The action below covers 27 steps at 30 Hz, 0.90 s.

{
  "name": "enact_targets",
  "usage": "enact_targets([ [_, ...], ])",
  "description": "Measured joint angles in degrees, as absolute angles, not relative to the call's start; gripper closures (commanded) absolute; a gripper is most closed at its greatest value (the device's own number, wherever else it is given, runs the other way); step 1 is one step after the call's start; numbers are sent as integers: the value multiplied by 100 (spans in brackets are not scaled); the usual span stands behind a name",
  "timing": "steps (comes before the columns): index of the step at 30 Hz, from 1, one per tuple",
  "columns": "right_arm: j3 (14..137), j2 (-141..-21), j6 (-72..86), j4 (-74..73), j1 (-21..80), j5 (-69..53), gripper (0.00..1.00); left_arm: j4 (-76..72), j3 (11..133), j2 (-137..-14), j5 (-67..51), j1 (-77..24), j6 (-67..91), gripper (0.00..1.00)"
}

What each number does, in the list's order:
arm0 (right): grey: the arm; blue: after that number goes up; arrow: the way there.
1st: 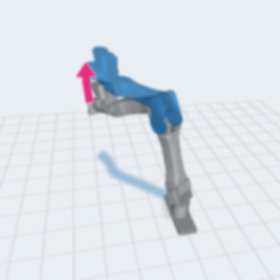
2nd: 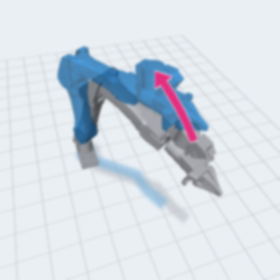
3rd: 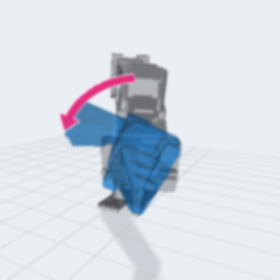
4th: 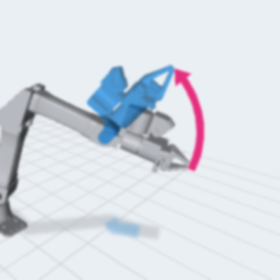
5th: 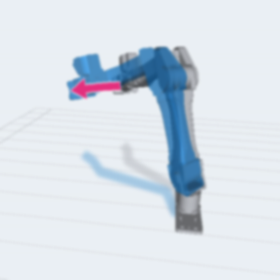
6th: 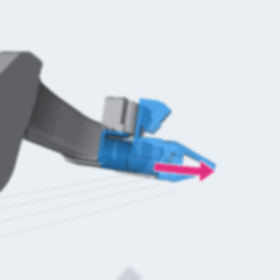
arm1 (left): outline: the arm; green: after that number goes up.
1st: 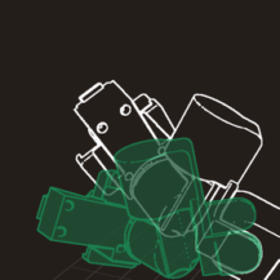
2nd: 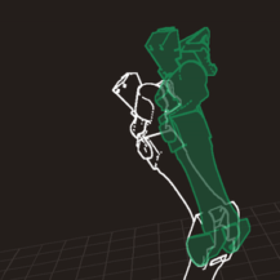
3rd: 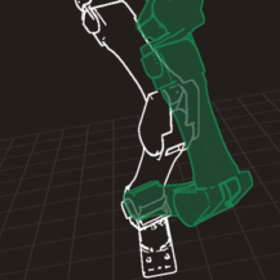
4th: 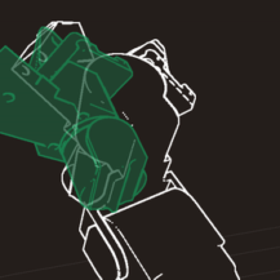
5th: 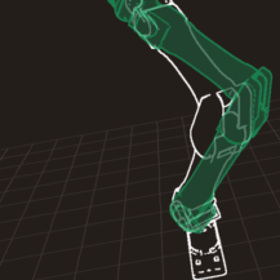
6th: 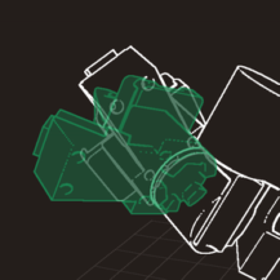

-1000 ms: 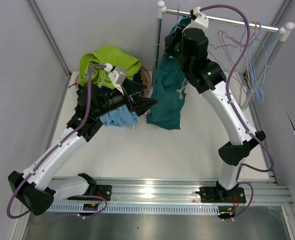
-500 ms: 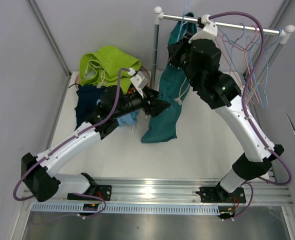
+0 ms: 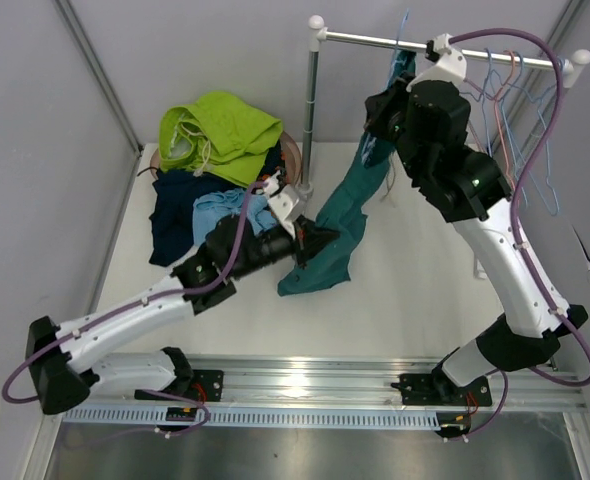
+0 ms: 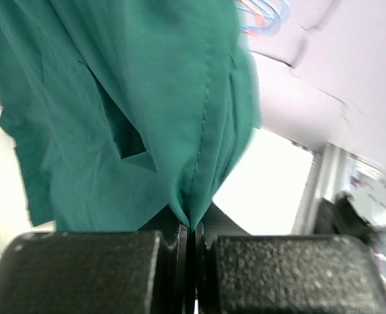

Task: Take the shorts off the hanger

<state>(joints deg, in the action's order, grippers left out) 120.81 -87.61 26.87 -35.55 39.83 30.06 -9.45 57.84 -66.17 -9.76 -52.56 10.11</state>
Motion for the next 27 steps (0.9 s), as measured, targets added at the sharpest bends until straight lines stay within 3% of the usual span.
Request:
enact_targets([
  [7,12888,-8770,2742,-4187,3245,2716,100,-1004,4309,-5205,-43,-6300,1302,100],
  [14,12842,-8567,2884,-4222,3223,2523,100,-858,4755,-5898,781,-6316,1210,100],
  [17,12807,-8490,3146,-4346,3297,2366,100,-633,5544,-6692,904,-6023,1205,100],
  [23,11712,-7662,3802,-4504,4080,2143,100,303,8584,-8906,735,-4646,1304,100],
  [27,11118,-7100,4119,-4554,4300,2121,100,937,9776,-9577,735,-4230,1238,100],
])
